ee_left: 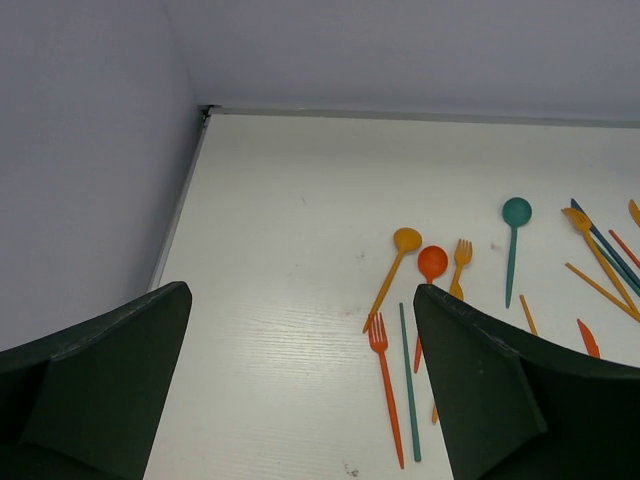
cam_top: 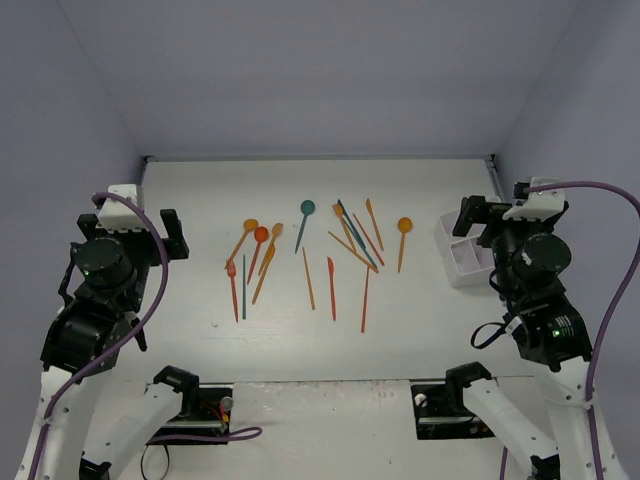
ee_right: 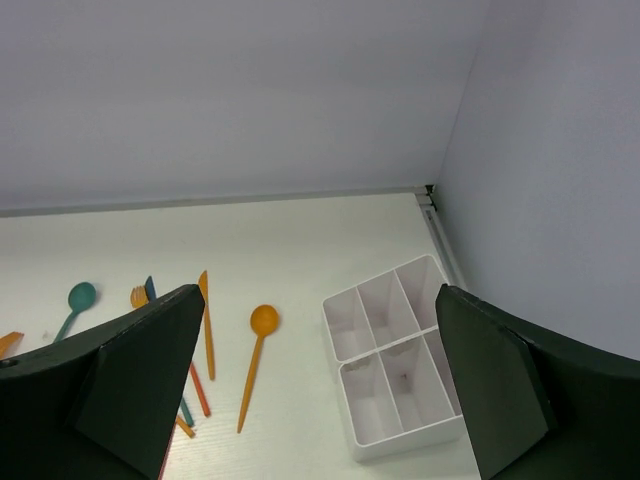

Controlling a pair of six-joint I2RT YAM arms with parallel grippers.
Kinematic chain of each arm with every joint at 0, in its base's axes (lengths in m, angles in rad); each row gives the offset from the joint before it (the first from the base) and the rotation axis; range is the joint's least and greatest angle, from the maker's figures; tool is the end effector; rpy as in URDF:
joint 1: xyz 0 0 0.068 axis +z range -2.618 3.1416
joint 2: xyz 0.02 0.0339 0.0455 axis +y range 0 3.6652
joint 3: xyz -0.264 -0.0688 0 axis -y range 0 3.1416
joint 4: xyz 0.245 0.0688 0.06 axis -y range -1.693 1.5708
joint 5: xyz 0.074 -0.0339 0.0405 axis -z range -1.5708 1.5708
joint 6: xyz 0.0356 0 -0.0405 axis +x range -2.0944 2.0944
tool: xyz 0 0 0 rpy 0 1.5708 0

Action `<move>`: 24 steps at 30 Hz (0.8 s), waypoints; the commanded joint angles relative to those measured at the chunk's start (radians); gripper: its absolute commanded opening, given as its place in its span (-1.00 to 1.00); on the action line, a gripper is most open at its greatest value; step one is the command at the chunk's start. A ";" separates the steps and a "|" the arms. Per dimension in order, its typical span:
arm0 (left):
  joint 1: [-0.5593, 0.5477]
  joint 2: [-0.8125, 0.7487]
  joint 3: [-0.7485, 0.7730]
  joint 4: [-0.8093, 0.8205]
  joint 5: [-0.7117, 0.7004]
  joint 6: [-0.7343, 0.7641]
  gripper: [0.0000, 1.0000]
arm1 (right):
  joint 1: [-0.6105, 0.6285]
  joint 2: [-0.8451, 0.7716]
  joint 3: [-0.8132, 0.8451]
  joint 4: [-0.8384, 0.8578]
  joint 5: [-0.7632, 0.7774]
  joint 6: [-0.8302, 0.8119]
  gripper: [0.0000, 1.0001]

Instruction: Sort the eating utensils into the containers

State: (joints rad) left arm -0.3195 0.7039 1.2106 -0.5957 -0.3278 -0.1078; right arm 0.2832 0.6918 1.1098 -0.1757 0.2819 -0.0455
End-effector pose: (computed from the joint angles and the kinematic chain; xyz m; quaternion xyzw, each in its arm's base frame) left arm 0.1091 -0.0240 0.4461 -0.0326 0.7355 -0.0235 0.6763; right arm 0.1192 0.0244 0.4622 0.0093 0.6202 0.0064 0.7843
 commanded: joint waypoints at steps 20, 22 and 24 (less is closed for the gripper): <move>-0.001 0.082 0.038 -0.069 0.116 -0.047 0.84 | 0.212 0.545 -0.079 -0.177 -0.069 0.547 1.00; -0.002 0.082 0.044 -0.086 0.100 -0.051 0.84 | 0.246 0.621 -0.091 -0.186 -0.060 0.615 1.00; -0.002 0.081 0.052 -0.098 0.085 -0.051 0.84 | 0.276 0.677 -0.105 -0.188 -0.057 0.664 0.89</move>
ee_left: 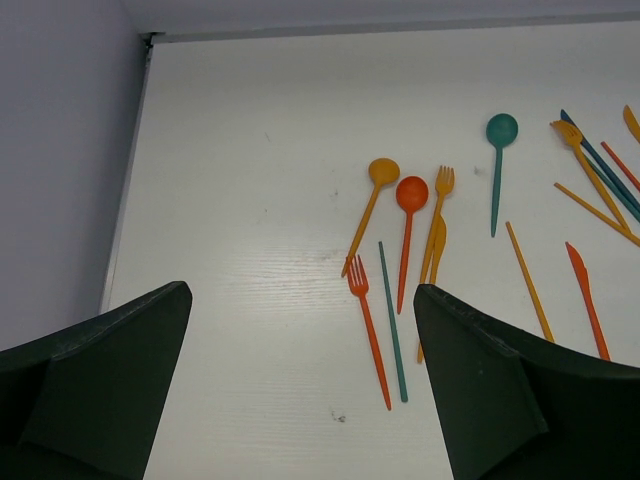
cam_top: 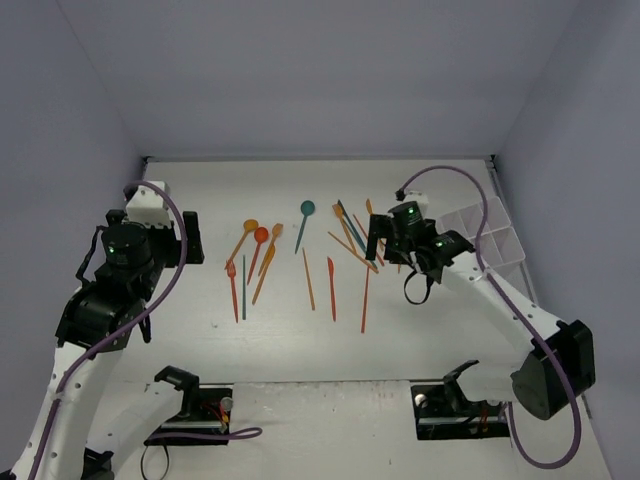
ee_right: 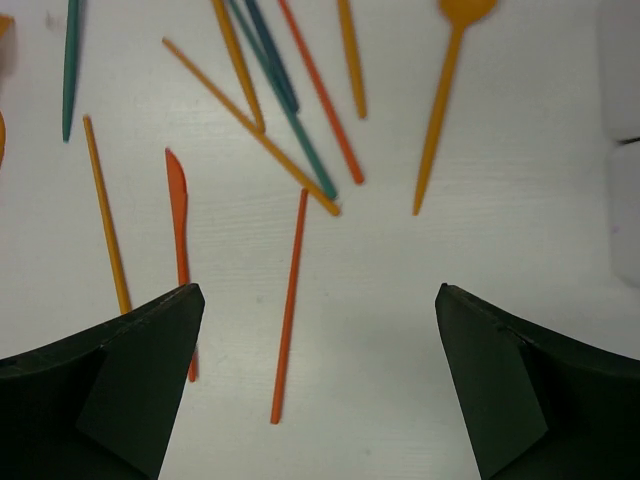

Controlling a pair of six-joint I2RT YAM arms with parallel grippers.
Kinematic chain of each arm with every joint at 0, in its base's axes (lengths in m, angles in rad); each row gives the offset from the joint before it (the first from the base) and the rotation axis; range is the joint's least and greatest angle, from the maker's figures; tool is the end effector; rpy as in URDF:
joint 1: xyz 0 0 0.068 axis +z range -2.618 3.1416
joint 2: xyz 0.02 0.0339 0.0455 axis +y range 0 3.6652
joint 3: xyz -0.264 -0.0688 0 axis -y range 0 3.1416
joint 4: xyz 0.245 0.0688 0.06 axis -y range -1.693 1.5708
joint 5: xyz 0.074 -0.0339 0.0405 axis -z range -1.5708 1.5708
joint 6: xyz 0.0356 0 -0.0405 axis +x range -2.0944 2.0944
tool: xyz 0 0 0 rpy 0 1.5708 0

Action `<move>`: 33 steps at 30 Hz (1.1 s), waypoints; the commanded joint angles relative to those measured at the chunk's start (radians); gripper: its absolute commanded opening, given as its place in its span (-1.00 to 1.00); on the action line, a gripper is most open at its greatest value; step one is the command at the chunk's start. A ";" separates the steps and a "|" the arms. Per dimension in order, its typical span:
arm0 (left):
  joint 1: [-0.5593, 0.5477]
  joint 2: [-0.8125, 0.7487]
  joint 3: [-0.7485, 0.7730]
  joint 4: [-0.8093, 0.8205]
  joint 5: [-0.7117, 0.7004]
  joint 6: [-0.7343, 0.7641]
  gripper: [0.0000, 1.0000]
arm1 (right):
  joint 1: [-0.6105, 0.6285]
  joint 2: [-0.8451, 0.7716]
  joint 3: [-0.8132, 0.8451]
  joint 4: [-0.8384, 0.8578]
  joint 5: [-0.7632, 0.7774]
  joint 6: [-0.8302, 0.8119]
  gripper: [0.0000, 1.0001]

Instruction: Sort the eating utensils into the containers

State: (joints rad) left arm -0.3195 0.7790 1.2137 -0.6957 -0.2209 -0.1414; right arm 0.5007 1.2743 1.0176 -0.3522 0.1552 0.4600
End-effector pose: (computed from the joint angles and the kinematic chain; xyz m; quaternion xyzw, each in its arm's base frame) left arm 0.1298 -0.0347 0.4285 0.0032 0.7911 -0.0532 0.6093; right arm 0.2523 0.1318 0.2994 0.0179 0.8844 0.1522 0.4408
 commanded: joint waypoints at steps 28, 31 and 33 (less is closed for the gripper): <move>-0.017 -0.085 -0.018 -0.060 0.009 -0.080 0.84 | 0.184 0.444 -0.045 0.048 0.091 0.336 -0.46; -0.020 -0.090 -0.020 -0.067 0.007 -0.081 0.84 | 0.193 0.462 -0.050 0.058 0.095 0.335 -0.53; -0.021 -0.094 -0.023 -0.067 -0.001 -0.081 0.84 | 0.193 0.480 -0.061 0.066 0.092 0.335 -0.66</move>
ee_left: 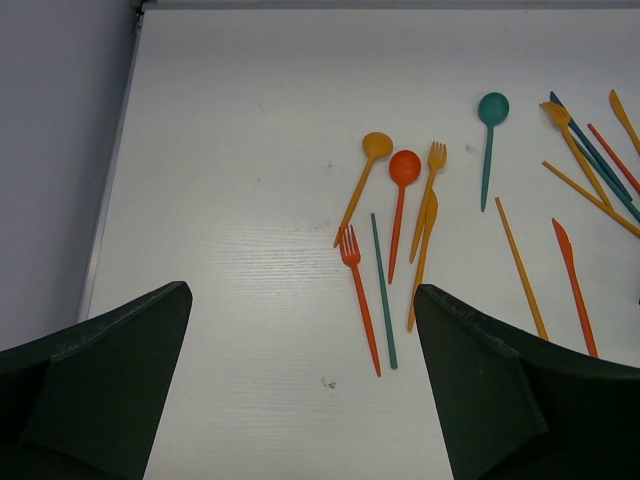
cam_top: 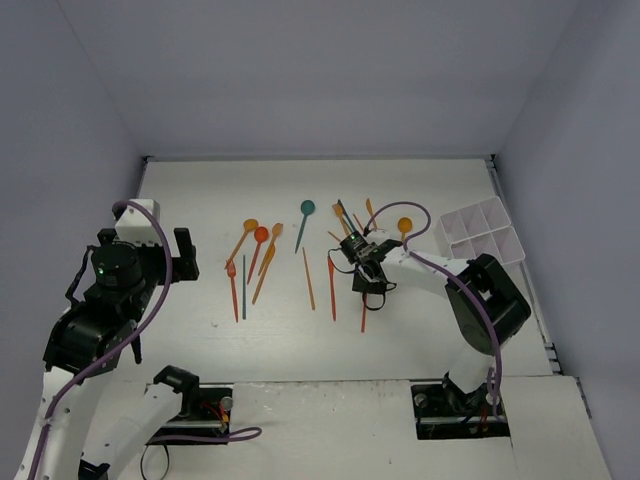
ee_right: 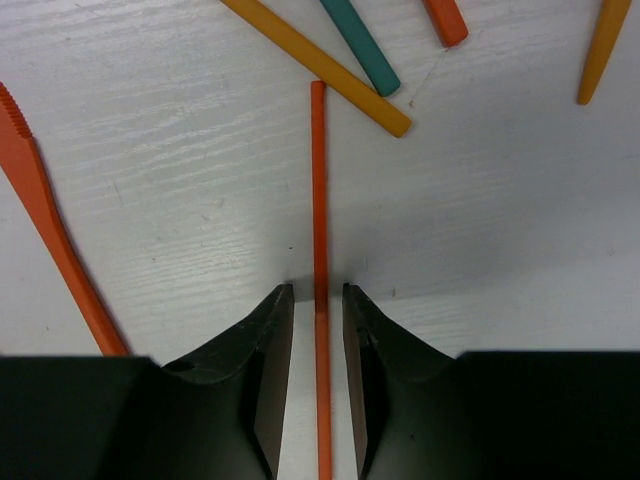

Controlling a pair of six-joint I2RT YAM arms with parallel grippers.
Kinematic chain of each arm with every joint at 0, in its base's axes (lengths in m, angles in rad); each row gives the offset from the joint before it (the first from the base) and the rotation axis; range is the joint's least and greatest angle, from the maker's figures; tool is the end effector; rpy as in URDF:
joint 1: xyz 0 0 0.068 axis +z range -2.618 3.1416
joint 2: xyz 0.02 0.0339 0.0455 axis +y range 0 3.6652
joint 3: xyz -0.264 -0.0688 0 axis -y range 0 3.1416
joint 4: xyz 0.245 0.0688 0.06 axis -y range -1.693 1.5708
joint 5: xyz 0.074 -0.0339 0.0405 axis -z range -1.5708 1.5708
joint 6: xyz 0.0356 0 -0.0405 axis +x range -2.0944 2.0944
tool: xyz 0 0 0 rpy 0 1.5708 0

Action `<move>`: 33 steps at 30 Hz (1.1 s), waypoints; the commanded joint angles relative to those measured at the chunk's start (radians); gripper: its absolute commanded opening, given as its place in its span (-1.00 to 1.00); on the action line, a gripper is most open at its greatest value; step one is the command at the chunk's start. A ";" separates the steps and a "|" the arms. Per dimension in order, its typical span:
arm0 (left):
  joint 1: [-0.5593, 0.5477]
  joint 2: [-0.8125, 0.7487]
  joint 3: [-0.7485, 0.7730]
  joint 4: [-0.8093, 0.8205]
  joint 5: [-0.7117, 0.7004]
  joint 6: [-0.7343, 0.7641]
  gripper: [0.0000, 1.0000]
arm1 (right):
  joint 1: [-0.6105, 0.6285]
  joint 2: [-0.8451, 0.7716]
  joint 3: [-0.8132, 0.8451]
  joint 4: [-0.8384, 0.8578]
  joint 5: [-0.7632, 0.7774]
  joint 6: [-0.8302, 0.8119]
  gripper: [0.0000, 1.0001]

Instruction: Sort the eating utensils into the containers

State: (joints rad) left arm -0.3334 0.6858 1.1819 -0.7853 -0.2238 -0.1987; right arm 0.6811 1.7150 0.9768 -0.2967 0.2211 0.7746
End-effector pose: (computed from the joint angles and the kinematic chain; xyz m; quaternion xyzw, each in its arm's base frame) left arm 0.1035 -0.0275 0.4191 -0.0130 0.7993 -0.0698 0.5967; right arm 0.2652 0.2049 0.1608 0.0740 0.9560 0.0956 0.2672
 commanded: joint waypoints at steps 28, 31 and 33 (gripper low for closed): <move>-0.010 -0.027 -0.051 0.029 -0.081 -0.049 0.84 | -0.349 -0.616 0.066 0.408 0.351 -0.938 -1.00; -0.010 -0.042 -0.076 0.029 -0.084 -0.051 0.84 | -0.529 -0.601 0.055 0.506 0.248 -0.994 -1.00; -0.010 -0.052 -0.091 0.031 -0.079 -0.063 0.84 | -0.613 -0.566 0.043 0.593 0.221 -1.010 -1.00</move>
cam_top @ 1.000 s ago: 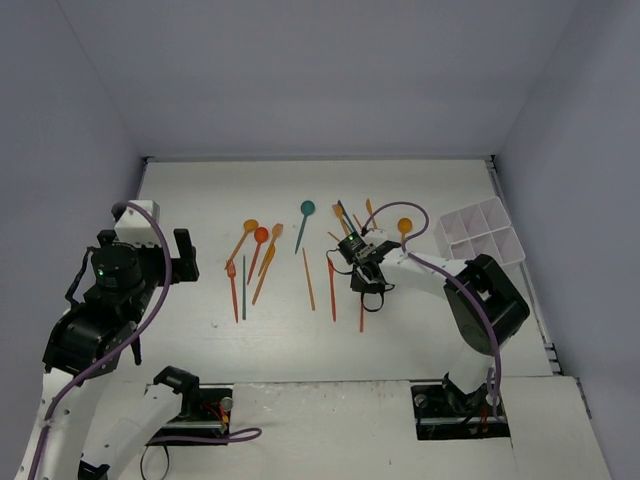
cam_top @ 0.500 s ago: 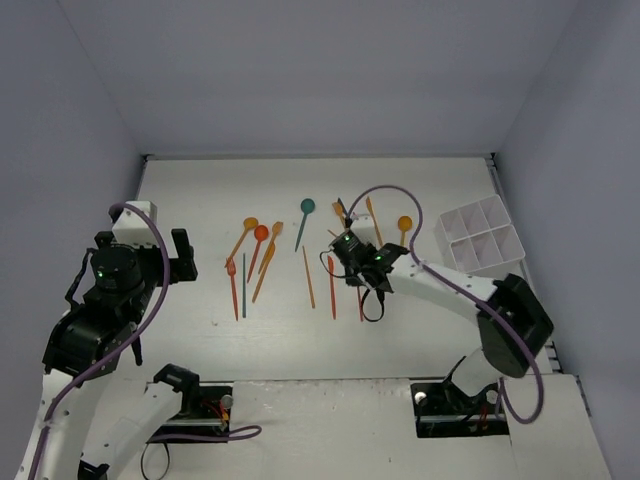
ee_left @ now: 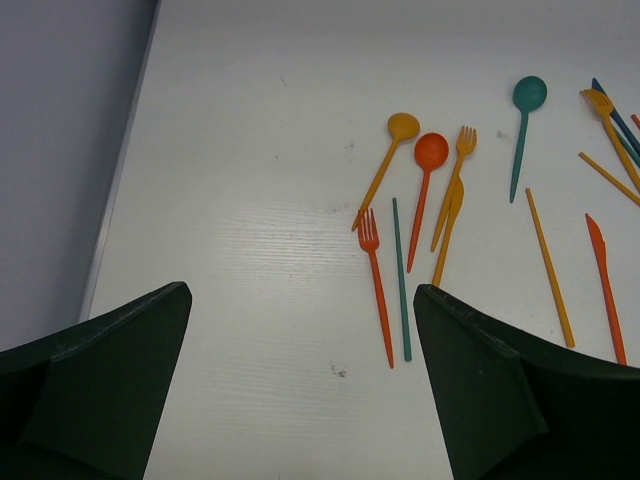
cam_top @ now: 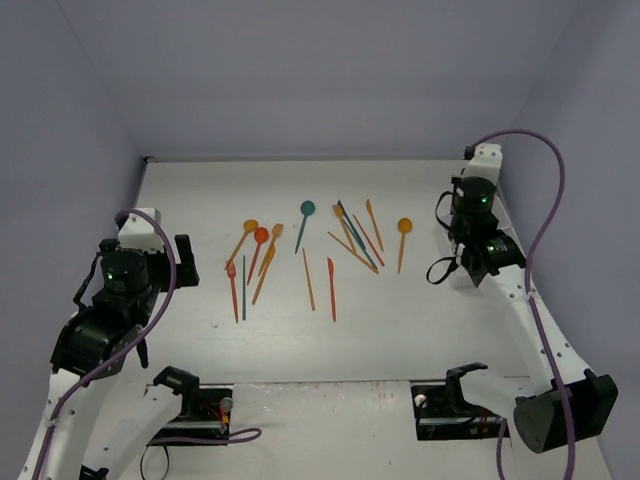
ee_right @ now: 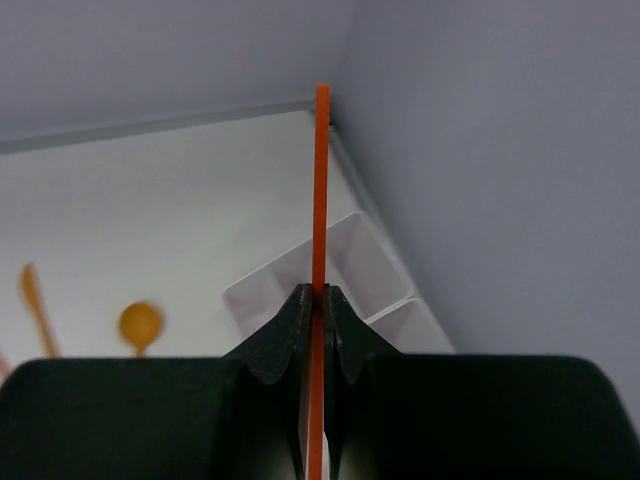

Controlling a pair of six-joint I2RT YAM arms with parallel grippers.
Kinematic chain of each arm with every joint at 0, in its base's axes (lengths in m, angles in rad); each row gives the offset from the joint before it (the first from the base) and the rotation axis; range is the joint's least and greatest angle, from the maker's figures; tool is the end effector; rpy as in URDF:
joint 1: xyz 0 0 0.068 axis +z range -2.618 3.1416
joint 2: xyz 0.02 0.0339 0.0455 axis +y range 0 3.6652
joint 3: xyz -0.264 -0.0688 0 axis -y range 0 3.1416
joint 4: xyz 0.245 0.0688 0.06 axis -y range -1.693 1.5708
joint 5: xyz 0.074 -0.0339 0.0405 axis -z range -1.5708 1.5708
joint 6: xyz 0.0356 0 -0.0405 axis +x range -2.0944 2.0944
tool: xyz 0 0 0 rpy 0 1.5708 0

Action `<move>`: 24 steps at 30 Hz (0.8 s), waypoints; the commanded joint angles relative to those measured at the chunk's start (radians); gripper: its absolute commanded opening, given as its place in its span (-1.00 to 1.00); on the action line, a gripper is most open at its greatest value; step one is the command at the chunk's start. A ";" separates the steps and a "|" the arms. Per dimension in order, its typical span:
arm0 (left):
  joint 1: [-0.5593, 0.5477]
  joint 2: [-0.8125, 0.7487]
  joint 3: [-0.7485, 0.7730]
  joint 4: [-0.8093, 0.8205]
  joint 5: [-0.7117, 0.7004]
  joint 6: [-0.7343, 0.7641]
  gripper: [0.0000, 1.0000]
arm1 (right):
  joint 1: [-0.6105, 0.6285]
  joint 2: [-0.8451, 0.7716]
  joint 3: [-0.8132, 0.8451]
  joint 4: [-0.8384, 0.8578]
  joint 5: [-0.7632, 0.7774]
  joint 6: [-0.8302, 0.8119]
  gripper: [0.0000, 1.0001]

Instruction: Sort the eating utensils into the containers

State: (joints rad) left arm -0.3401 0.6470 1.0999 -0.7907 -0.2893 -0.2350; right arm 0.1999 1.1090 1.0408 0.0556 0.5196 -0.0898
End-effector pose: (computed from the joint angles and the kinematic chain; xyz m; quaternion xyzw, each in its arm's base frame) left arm 0.1028 -0.0256 0.3980 -0.0408 0.8107 -0.0495 0.5820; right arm 0.2542 0.0335 0.3917 0.0793 0.7065 -0.1451 0.6881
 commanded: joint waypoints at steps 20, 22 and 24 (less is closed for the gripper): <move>-0.004 -0.068 0.030 0.035 -0.008 -0.039 0.84 | -0.405 0.487 0.213 0.439 -0.296 -0.033 -1.00; -0.004 -0.053 0.040 0.035 -0.016 -0.029 0.84 | -0.405 0.500 0.213 0.440 -0.296 -0.033 -1.00; -0.004 -0.035 0.046 0.035 -0.023 -0.017 0.84 | -0.405 0.515 0.209 0.441 -0.293 -0.042 -1.00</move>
State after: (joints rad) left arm -0.3401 0.5626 1.0919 -0.8007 -0.2899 -0.2690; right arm -0.2035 1.6205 1.1997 0.3999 0.2452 -0.1374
